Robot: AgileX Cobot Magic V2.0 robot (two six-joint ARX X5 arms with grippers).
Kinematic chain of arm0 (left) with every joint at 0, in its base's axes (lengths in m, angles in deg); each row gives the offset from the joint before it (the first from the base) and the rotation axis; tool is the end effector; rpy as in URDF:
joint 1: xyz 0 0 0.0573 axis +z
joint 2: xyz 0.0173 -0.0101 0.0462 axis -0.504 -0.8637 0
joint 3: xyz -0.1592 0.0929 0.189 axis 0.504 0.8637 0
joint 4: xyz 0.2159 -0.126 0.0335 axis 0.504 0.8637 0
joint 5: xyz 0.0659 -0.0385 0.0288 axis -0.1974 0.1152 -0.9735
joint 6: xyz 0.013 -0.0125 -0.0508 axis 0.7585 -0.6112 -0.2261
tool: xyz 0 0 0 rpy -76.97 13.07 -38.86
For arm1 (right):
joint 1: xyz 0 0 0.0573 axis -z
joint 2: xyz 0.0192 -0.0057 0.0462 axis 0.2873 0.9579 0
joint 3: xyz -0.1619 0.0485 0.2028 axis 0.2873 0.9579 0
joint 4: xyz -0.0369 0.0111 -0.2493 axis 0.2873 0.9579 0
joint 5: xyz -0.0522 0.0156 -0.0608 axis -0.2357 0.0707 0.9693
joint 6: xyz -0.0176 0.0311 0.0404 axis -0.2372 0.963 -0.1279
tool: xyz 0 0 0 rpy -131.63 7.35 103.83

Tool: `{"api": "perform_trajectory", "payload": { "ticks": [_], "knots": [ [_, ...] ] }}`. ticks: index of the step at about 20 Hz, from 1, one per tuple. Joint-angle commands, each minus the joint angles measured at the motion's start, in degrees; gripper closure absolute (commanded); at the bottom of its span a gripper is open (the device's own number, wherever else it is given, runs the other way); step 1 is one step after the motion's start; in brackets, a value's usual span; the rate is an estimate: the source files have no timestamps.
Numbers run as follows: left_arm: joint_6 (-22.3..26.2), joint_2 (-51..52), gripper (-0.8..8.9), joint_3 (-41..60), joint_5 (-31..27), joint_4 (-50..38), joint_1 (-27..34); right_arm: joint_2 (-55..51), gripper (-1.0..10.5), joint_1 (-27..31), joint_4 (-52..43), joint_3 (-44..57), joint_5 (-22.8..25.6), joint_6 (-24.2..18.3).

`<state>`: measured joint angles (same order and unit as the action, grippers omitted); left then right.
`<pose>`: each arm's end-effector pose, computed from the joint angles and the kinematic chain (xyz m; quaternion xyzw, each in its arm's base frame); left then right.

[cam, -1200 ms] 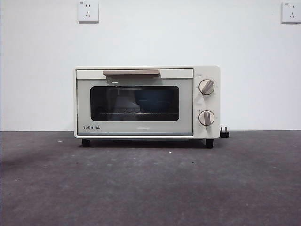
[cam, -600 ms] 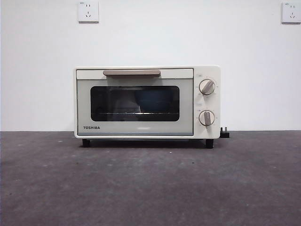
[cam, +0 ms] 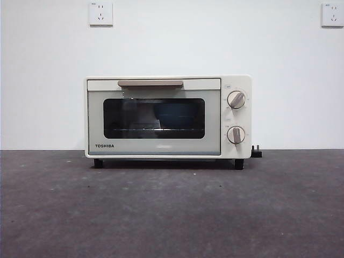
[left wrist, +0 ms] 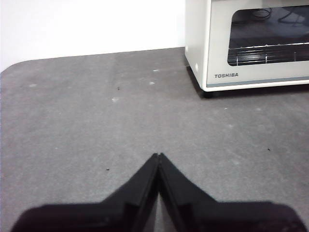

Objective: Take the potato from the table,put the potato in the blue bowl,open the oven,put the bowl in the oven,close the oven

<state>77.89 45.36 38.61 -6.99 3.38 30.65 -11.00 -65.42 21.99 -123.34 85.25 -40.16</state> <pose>0.0956 -0.0001 0.1513 0.0237 0.0855 -0.0108 0.9960 0.0602 0.0489 0.3418 -0.1145 0.3807 0.1058 0.9115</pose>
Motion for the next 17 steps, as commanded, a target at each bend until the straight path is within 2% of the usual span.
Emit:
{"api": "perform_trajectory", "payload": {
  "ticks": [1,14,15,16,17],
  "knots": [
    [-2.2,0.1,8.18,0.5,0.2,-0.5,0.3,0.0,9.6,0.0,-0.1,0.3,0.0,0.5],
    [-2.9,-2.1,8.18,0.5,0.1,-1.0,0.2,0.0,9.6,0.0,-0.1,0.3,0.1,0.5],
    [-2.9,-2.3,8.18,0.5,0.1,-1.0,0.2,0.0,9.6,0.0,-0.1,0.3,0.2,-0.4],
    [-2.9,-2.5,8.18,0.5,0.1,-1.0,0.2,-0.1,9.5,0.5,-0.7,0.3,1.6,-2.8],
    [-2.9,-2.7,8.18,0.5,0.1,-1.0,0.2,-1.0,9.5,1.6,-2.0,0.3,3.6,-3.1]
  ]
}}
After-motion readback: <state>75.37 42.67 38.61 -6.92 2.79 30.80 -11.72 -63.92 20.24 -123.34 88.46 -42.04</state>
